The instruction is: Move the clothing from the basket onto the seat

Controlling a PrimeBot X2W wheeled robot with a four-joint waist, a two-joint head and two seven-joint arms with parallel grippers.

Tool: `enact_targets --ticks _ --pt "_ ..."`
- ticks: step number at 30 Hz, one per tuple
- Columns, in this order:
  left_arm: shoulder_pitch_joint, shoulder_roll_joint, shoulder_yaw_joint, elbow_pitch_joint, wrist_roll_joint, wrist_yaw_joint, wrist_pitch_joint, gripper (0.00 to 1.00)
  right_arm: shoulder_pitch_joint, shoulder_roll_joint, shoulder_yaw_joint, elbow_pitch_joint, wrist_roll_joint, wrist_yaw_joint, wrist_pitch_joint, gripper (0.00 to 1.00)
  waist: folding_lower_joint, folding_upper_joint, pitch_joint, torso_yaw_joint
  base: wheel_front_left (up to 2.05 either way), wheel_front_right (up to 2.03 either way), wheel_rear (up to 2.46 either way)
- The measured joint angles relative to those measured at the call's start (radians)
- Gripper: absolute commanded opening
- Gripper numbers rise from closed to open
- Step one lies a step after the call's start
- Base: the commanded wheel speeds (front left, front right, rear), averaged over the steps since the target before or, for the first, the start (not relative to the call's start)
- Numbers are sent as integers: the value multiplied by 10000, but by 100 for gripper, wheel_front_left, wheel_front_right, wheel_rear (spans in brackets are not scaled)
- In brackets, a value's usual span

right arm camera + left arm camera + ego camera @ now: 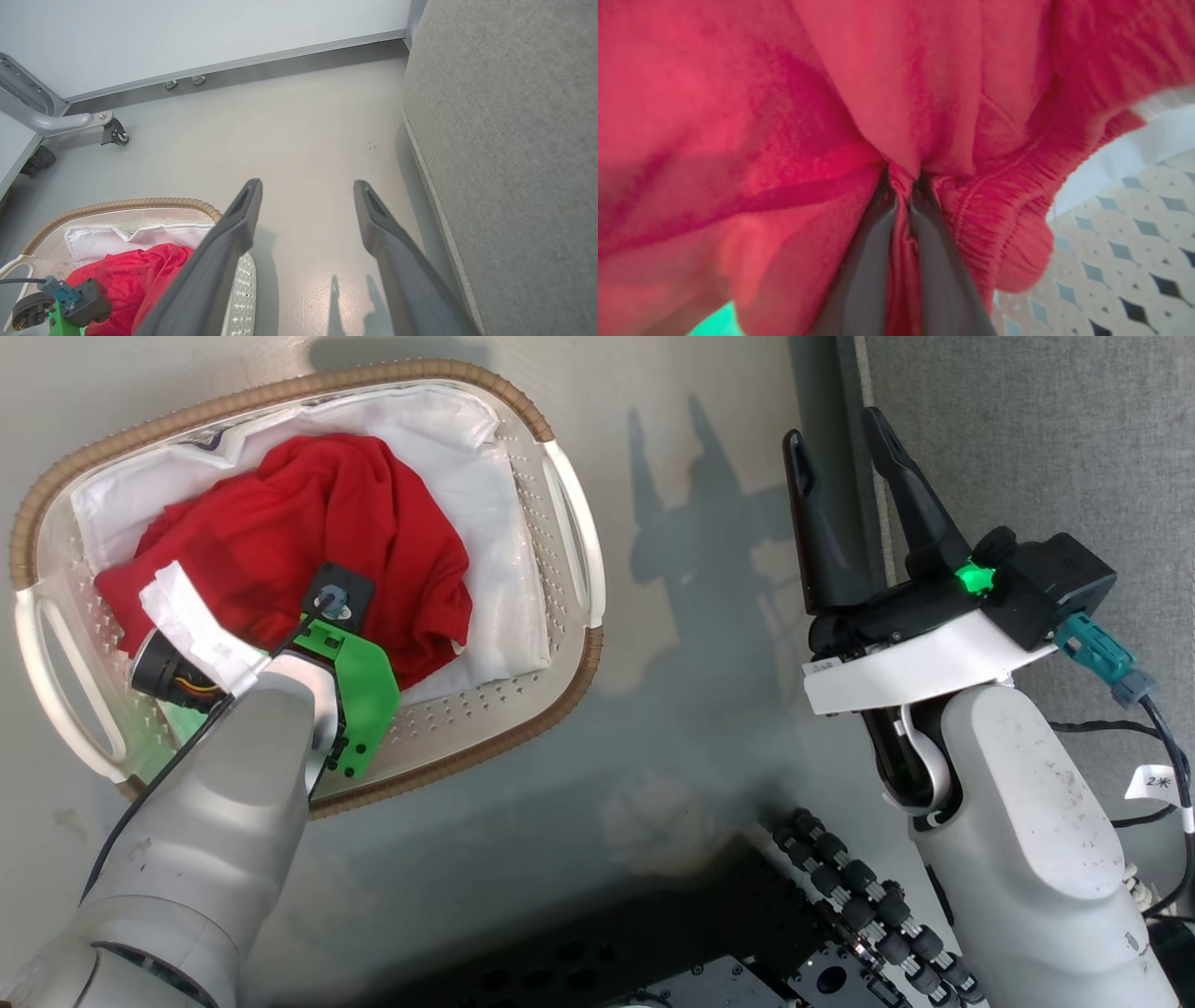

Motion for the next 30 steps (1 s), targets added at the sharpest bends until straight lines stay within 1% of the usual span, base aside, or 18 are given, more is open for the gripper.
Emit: enact_targets --ticks 6,12,17,24,28,30 --pt "69 -81 29 52 -136 -82 -732 0 -24 2 -88 155 -81 0 2 100 0 0 -326 88 0 0 0" --pt "431 -265 380 52 -633 -142 -1618 0 40 6 -123 341 -100 0 2 100 0 0 -951 149 0 0 0" --pt "875 -479 516 52 -867 -278 -2290 0 309 4 -115 579 -180 0 2 100 0 0 -1656 205 0 0 0" --pt "1639 -771 646 -67 -1212 -355 -3405 0 840 8 -125 957 -431 0 0 100 0 0 -2798 384 0 0 0" --pt "2164 -840 742 -401 -1300 -385 -3620 0 1175 8 -73 1135 -608 0 2 100 -1 0 -3505 537 0 0 0" --pt "2394 -830 874 -819 -1300 -353 -3624 0 1353 10 -38 1233 -711 0 2 100 0 0 -3843 622 0 0 0"
